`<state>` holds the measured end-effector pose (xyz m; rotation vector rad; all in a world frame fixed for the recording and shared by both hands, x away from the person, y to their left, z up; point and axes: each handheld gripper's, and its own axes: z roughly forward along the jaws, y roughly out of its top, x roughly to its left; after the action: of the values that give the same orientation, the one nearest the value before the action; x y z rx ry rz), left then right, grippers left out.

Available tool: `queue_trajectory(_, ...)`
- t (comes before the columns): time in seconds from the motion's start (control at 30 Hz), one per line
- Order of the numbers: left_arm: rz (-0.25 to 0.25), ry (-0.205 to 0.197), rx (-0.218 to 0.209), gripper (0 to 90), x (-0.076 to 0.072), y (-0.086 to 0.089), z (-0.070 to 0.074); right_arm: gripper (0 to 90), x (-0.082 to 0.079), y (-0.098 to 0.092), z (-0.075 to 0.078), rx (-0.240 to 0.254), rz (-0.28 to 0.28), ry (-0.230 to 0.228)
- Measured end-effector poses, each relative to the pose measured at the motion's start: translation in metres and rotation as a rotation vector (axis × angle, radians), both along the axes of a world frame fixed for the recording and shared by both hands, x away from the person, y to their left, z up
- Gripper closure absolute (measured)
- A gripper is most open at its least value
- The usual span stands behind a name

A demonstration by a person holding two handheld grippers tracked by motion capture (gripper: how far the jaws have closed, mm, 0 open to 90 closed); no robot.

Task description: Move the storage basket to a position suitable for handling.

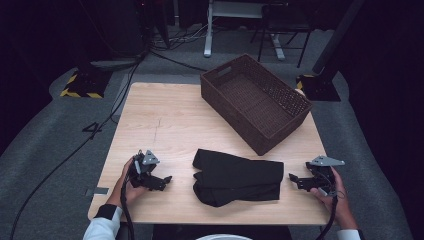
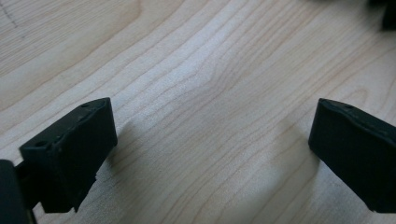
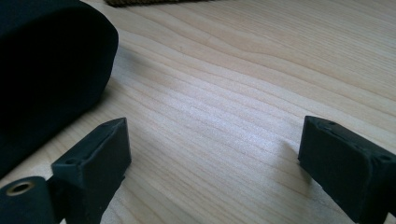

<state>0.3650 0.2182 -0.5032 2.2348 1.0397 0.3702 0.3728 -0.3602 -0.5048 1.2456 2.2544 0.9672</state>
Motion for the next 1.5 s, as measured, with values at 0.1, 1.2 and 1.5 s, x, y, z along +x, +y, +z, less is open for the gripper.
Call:
queue_trajectory(0.1, 0.014, -0.006, -0.02, 16.2, -0.002, -0.001, 0.001, 9.4, 0.0, 0.0, 0.0, 0.0, -0.003, 0.0)
queue_trajectory(1.2, -0.359, -0.228, -0.06, 16.3, -0.036, -0.126, 0.075, 19.6, 0.035, 0.009, 0.076, 0.084, -0.091, -0.191)
queue_trajectory(1.5, -0.457, -0.162, -0.018, 16.3, -0.021, -0.165, 0.051, 19.0, 0.061, 0.026, 0.109, 0.076, -0.098, -0.216)
